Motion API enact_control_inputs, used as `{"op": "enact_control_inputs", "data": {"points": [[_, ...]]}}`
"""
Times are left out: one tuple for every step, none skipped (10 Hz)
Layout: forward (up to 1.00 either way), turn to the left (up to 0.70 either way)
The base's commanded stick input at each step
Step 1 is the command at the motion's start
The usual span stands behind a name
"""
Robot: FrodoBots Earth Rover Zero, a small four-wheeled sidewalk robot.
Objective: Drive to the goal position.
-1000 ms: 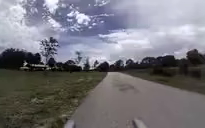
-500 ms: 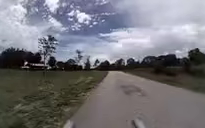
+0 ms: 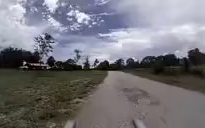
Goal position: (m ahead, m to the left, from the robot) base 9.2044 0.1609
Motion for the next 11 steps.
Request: {"op": "enact_control_inputs", "data": {"points": [[0.85,0.00],[0.85,0.00],[0.85,0.00],[0.85,0.00],[0.85,0.00],[0.85,0.00],[0.85,0.00],[0.85,0.00],[0.85,0.00],[0.85,0.00],[0.85,0.00]]}}
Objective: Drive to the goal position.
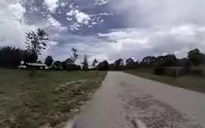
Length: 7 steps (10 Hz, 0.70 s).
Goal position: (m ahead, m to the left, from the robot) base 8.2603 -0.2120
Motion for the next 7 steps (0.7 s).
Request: {"op": "enact_control_inputs", "data": {"points": [[0.85,-0.16],[0.85,-0.34],[0.85,-0.30],[0.85,-0.23],[0.85,-0.16],[0.85,-0.05],[0.85,0.00]]}}
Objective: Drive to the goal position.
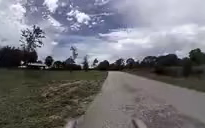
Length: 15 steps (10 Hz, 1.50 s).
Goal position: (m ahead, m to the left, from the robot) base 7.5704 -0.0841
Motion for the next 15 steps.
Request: {"op": "enact_control_inputs", "data": {"points": [[0.85,0.00],[0.85,0.00],[0.85,0.00],[0.85,0.00],[0.85,0.00],[0.85,0.00],[0.85,-0.01],[0.85,-0.02],[0.85,-0.03],[0.85,-0.34],[0.85,-0.28],[0.85,-0.18],[0.85,-0.08],[0.85,0.00],[0.85,0.00]]}}
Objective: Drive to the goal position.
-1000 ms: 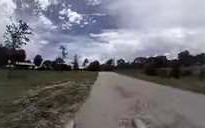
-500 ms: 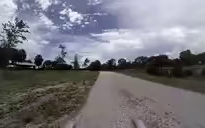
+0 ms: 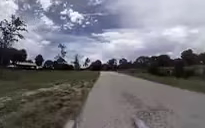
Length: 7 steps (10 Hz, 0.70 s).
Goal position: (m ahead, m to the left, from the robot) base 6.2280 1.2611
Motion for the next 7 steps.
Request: {"op": "enact_control_inputs", "data": {"points": [[0.85,0.00],[0.85,0.00],[0.85,0.00],[0.85,0.00],[0.85,0.00],[0.85,0.00],[0.85,0.00]]}}
